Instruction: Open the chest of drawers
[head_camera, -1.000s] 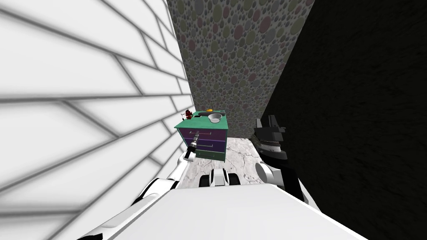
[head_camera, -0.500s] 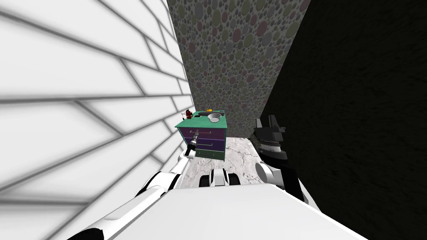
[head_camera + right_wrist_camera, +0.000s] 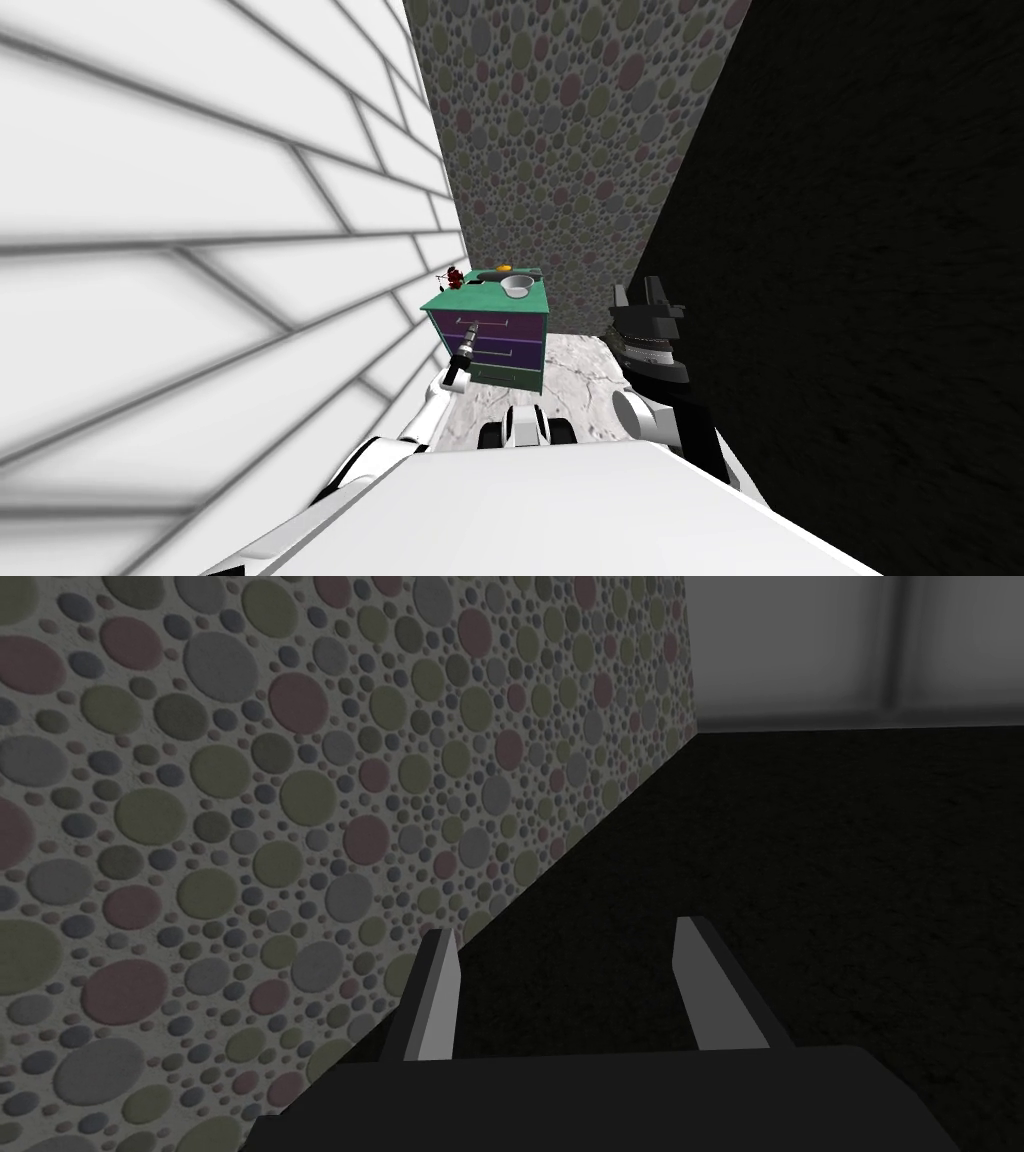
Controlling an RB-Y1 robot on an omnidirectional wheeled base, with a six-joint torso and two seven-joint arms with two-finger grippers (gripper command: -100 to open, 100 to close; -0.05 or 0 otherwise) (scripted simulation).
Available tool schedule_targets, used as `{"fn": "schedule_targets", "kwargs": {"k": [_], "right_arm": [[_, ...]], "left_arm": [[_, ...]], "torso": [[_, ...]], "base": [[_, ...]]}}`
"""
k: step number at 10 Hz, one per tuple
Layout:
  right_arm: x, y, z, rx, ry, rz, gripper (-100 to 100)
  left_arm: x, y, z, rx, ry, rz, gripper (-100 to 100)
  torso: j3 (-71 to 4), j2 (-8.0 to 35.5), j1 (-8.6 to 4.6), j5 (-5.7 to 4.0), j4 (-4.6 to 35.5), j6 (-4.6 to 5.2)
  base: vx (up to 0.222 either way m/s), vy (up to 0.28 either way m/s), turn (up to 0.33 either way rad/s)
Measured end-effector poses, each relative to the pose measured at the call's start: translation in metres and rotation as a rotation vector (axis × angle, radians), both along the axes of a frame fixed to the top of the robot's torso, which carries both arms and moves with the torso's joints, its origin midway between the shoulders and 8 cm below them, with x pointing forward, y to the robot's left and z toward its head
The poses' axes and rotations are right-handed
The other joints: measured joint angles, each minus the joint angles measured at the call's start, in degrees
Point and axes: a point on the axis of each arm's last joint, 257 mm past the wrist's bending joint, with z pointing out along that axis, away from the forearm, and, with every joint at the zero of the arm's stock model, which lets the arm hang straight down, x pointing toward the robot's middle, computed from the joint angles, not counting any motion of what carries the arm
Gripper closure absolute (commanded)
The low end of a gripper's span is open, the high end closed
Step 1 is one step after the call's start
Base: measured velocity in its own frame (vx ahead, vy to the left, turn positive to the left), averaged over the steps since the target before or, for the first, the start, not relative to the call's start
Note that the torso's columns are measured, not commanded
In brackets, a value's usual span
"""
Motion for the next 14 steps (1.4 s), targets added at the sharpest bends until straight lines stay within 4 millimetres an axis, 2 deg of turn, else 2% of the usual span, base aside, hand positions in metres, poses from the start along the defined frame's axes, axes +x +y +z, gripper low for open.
{"fn": "schedule_targets", "kwargs": {"k": [14], "right_arm": [[0.000, 0.000, 0.000, 0.000, 0.000, 0.000, 0]], "left_arm": [[-0.062, -0.017, 0.001, -0.002, -0.026, -0.018, 100]], "torso": [[0.06, 0.08, -0.03, 0.08, -0.21, -0.07]], "base": [[0.036, 0.008, 0.005]]}}
